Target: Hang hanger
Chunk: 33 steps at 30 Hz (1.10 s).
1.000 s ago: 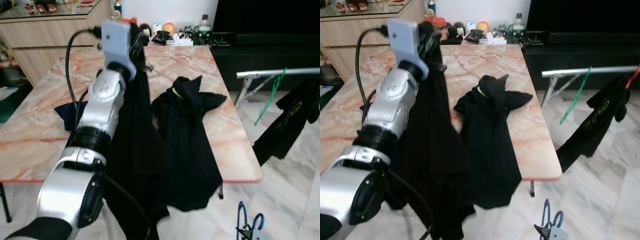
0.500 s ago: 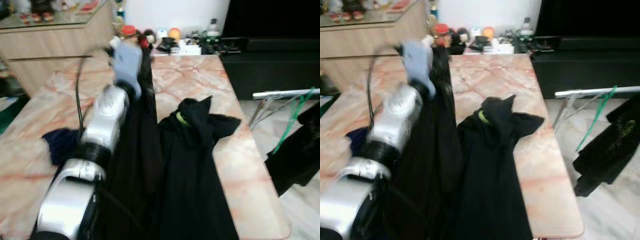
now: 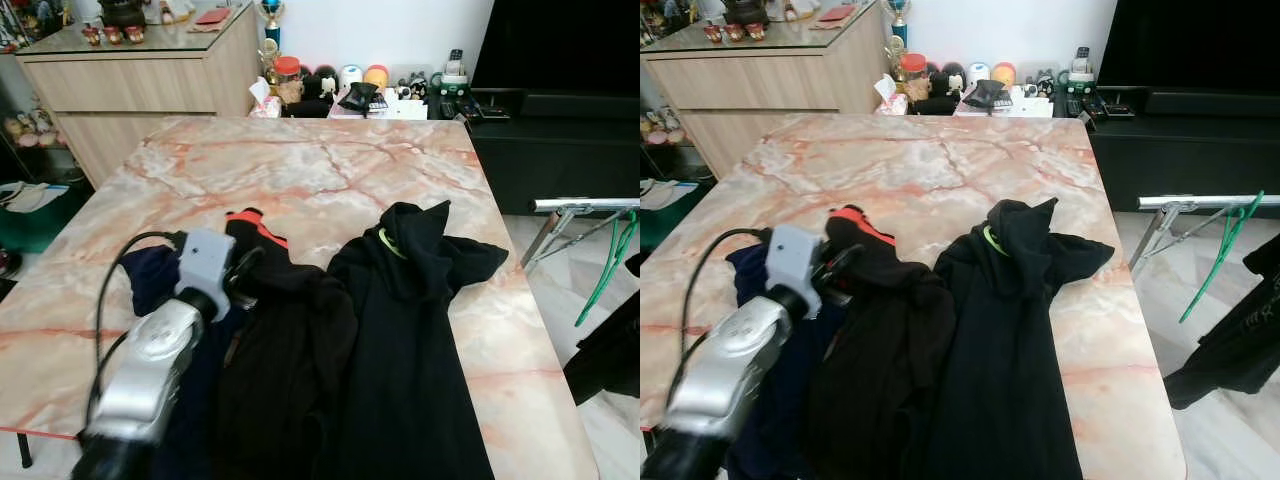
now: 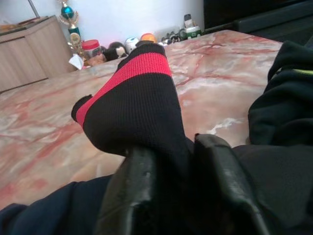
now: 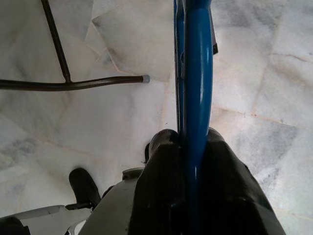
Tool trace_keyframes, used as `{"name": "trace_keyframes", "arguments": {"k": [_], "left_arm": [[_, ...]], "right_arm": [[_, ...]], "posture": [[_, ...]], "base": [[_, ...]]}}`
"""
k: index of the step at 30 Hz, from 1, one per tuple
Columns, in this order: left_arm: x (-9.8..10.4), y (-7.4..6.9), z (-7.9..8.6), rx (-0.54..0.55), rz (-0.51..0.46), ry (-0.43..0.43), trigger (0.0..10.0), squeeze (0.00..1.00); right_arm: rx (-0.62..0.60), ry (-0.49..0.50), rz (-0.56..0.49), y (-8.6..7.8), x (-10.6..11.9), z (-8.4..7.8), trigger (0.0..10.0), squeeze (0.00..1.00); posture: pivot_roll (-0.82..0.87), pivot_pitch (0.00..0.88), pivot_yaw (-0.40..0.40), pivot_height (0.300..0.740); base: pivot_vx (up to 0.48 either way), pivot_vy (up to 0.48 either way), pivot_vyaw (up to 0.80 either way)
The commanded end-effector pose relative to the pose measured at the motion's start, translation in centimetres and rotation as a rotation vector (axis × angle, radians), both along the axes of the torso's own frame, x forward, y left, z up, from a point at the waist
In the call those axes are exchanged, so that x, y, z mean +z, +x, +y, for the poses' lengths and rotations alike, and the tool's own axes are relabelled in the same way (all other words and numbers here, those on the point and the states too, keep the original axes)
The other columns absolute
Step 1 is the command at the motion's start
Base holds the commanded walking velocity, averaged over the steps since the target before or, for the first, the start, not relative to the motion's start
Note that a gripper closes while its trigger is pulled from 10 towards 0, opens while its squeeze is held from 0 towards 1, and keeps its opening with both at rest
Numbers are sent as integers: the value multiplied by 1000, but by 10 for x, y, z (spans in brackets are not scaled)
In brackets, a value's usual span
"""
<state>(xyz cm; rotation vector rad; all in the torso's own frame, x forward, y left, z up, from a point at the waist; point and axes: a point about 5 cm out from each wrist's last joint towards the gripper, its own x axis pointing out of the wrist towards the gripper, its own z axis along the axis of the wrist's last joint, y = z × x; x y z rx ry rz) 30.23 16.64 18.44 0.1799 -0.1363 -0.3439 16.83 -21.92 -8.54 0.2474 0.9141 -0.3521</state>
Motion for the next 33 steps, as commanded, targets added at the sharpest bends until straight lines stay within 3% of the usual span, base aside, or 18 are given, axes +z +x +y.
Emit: {"name": "trace_keyframes", "arguments": {"k": [1, 2, 5, 9, 12, 16, 17, 18, 19, 20, 28, 33], "left_arm": [[8, -6, -4, -40, -8, -2, 10000, 1000], [7, -16, -7, -80, 19, 7, 10000, 1000], [1, -23, -12, -111, 46, 35, 10000, 1000], [-5, -28, -15, -106, 79, 27, 10000, 1000], [-8, -31, -17, -114, 109, 69, 10000, 1000], [-1, -31, -6, -30, 93, 35, 10000, 1000], [5, -29, 2, 48, 55, 0, 10000, 1000], [7, -28, 8, 105, 48, -53, 10000, 659], [8, -28, 10, 126, 48, -91, 10000, 67], [8, -29, 13, 153, 43, -131, 10000, 0], [6, -35, 20, 221, 25, -109, 10000, 0], [12, -32, 21, 244, 1, -131, 10000, 0]], "right_arm": [[6, 9, 15, -3, -2, 3, 10000, 0], [10, 7, 16, -3, -2, 3, 10000, 0], [18, 7, 17, -3, -2, 3, 10000, 0], [20, 6, 17, -3, -2, 3, 10000, 0], [7, 5, 12, -2, -2, 2, 10000, 0], [6, 3, 11, -2, -1, 1, 10000, 0], [6, 1, 10, -2, -1, 1, 10000, 0], [7, 0, 10, -1, -1, 1, 10000, 0], [7, 0, 10, -1, -1, 1, 10000, 0], [10, 0, 11, -1, -1, 1, 10000, 0], [3, -5, 7, 0, 0, -1, 10000, 0], [-6, -1, 5, 0, 0, -1, 10000, 0]], "posture": [[84, 101, 38, 740], [88, 93, 40, 740], [89, 87, 39, 740], [83, 93, 38, 740], [82, 108, 41, 740], [90, 121, 37, 740], [94, 124, 36, 740], [95, 126, 35, 740], [95, 126, 35, 740], [95, 126, 35, 740], [97, 132, 26, 740], [92, 132, 26, 740]], "base": [[0, 0, 0], [0, 0, 0], [0, 0, 0], [0, 0, 0], [0, 0, 0], [0, 0, 0], [0, 0, 0], [0, 0, 0], [0, 0, 0], [0, 0, 0], [0, 0, 0], [0, -480, 0]]}}
